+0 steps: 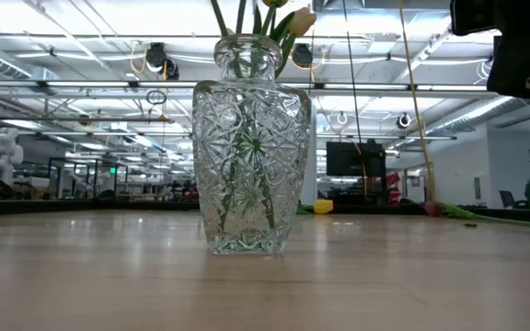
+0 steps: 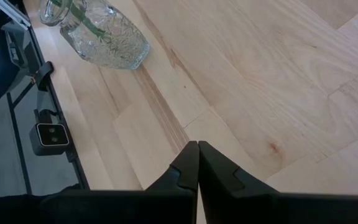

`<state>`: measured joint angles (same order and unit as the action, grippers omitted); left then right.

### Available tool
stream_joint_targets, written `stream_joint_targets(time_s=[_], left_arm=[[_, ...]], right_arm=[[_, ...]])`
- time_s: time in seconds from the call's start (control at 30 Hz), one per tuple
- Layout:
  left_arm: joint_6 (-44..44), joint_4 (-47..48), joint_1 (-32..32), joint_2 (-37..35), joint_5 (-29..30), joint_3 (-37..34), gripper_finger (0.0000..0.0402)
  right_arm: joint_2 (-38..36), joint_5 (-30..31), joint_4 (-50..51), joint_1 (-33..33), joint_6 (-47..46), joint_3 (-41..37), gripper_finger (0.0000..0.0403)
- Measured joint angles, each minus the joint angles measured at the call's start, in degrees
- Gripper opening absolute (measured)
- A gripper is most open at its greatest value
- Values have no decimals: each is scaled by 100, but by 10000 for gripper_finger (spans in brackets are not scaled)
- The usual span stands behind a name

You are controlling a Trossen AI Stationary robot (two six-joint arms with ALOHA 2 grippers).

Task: Sort flowers into vase by color
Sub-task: Put the left red flower into the transparent vase

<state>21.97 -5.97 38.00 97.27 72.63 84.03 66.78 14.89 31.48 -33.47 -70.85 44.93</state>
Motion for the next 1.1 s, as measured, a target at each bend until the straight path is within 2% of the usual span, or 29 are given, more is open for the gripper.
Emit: stream_joint_targets(time_s=[0.23, 0.37, 0.57, 0.73, 0.97, 1.1], left_arm=[[324, 554, -11, 0, -1, -3, 2], [327, 568, -11, 2, -100, -4, 5], [327, 577, -11, 2, -751, -4, 27], [361, 963, -10, 2, -1311, -4, 32], [1823, 2438, -11, 2, -1428, -4, 34], [2119, 2769, -11, 2, -1724, -4, 34]], right_arm=[[0, 1, -4, 0, -48, 0, 0], [0, 1, -4, 0, -48, 0, 0], [0, 1, -10, -2, -50, 0, 0], [0, 1, -50, -1, -52, 0, 0], [0, 1, -128, 0, -52, 0, 0], [0, 1, -135, -1, -50, 0, 0]])
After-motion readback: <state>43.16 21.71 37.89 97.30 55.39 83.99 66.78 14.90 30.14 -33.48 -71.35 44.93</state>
